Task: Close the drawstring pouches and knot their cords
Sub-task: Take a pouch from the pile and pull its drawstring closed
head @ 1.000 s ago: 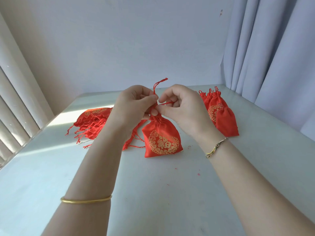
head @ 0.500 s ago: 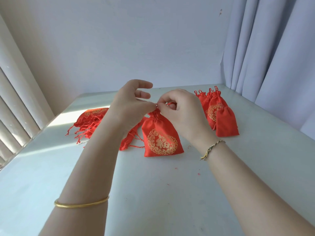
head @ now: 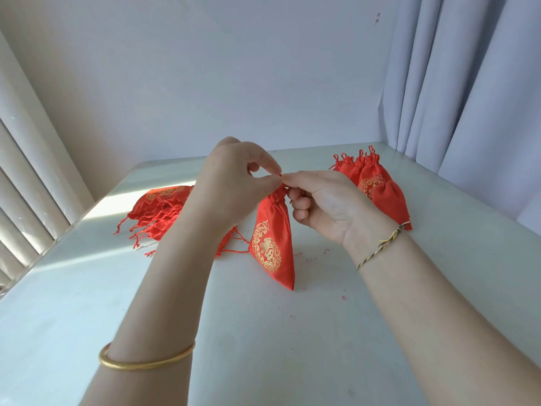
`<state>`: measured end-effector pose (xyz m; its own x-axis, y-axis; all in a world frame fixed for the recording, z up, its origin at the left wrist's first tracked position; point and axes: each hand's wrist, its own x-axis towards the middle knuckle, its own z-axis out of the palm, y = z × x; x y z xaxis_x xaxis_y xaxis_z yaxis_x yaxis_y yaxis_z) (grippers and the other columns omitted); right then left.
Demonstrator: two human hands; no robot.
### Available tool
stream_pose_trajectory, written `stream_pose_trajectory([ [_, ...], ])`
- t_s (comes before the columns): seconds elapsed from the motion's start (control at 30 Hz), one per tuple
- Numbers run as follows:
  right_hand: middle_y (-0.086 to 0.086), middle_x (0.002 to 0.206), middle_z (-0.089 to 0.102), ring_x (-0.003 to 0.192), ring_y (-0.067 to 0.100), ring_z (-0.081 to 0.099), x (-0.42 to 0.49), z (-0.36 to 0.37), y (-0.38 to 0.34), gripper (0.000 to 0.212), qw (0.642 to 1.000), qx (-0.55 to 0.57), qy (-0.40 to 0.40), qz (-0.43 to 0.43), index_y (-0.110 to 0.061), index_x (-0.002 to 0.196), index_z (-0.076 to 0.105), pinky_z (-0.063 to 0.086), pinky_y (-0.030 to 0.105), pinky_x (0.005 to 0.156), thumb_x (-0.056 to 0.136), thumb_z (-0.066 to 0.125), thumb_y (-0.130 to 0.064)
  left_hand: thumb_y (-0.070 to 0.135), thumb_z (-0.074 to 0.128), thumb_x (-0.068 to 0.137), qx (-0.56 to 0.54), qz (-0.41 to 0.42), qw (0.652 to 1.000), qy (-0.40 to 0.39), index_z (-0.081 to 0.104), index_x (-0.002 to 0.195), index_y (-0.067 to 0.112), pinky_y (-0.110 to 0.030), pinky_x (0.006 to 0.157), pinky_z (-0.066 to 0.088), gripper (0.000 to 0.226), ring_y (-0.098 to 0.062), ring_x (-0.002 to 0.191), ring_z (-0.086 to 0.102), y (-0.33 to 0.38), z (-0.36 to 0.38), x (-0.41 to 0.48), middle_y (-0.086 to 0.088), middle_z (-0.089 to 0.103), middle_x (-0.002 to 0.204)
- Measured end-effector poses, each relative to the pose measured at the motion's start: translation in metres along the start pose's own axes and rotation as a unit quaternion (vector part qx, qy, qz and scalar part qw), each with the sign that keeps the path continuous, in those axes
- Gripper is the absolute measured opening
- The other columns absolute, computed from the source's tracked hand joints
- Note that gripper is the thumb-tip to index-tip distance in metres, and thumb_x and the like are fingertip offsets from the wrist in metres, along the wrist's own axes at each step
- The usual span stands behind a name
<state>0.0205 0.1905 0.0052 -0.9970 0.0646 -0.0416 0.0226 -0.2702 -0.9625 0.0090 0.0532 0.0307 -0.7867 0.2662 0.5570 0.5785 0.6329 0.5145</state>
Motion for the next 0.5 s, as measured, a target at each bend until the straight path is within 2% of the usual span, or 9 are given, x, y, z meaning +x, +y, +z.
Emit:
stream_pose_trajectory([
  [0.27, 0.001, 0.053, 0.047, 0.044, 0.008, 0.036, -0.0019, 0.0002, -0.0025, 0.023, 1.000, 0.011, -0.019, 0.022, -0.010, 0.063, 0.056, 0.031, 0.017, 0.042, 0.085, 0.059, -0.006, 0.022, 0.070, 0.077, 0.028, 0.007, 1.000, -0.004, 0.067, 0.082, 0.030, 0.001, 0.063, 0.032, 0.009, 0.002, 0.072, 0.045, -0.0044, 0.0035, 0.0004, 0.012, 0.041, 0.084],
  [0.5, 0.001, 0.055, 0.047, 0.044, 0.007, 0.037, -0.0014, -0.0036, -0.0045, 0.014, 1.000, -0.007, -0.026, -0.001, -0.008, 0.071, 0.060, 0.033, 0.017, 0.043, 0.085, 0.060, -0.005, 0.018, 0.070, 0.079, 0.027, 0.013, 1.000, 0.009, 0.067, 0.077, 0.021, -0.002, 0.062, 0.033, 0.004, 0.002, 0.067, 0.043, -0.0064, 0.0078, 0.0019, 0.010, 0.043, 0.078],
])
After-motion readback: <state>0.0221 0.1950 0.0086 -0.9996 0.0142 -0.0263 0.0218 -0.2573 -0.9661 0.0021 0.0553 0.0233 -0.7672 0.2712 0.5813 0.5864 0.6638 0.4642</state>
